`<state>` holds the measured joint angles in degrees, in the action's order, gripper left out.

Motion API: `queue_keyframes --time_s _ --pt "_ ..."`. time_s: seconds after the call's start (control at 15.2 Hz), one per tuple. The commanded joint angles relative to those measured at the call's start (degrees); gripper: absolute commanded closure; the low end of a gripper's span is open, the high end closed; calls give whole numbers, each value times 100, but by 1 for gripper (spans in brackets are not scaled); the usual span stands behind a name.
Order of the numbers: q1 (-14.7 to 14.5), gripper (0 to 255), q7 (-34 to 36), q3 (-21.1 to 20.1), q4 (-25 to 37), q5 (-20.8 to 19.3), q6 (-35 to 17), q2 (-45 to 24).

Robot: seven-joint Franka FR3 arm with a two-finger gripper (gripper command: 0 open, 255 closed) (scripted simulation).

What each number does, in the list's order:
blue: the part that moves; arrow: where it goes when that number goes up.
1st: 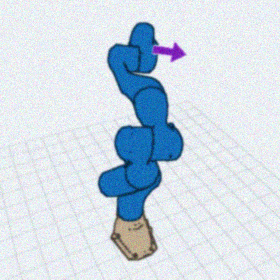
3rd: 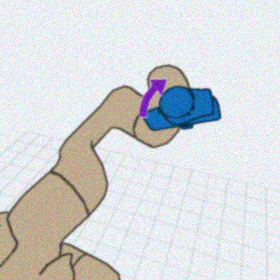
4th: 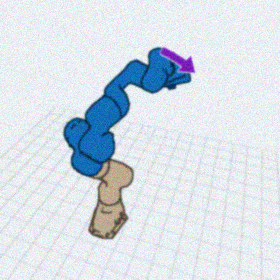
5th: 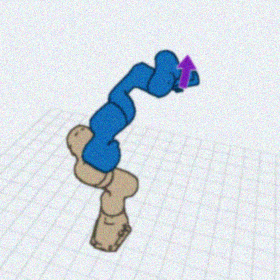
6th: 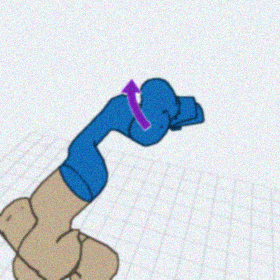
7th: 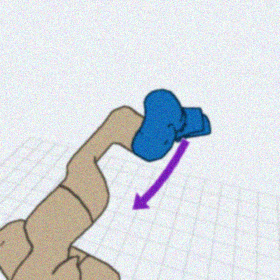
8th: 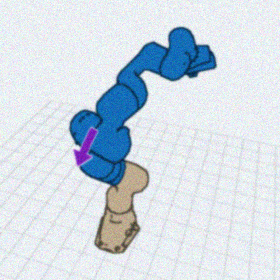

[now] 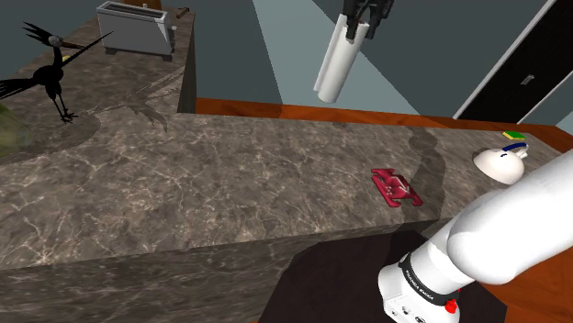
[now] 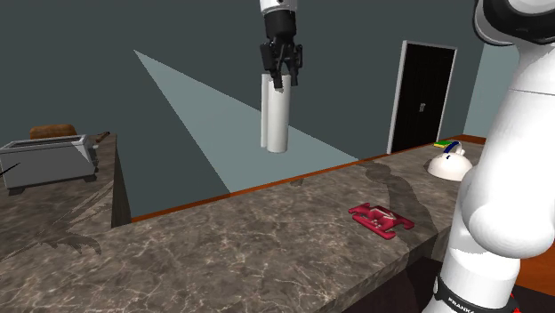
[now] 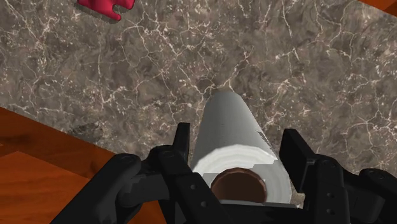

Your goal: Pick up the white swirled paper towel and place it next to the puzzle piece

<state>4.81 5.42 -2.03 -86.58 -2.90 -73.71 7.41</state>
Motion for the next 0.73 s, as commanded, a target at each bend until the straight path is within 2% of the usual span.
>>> queue_keyframes --time_s 0.0,0.66 --pt "130 255 -326 176 -139 -49 -35 120" --pt "704 255 -1786 1027 -397 -336 -167 358"
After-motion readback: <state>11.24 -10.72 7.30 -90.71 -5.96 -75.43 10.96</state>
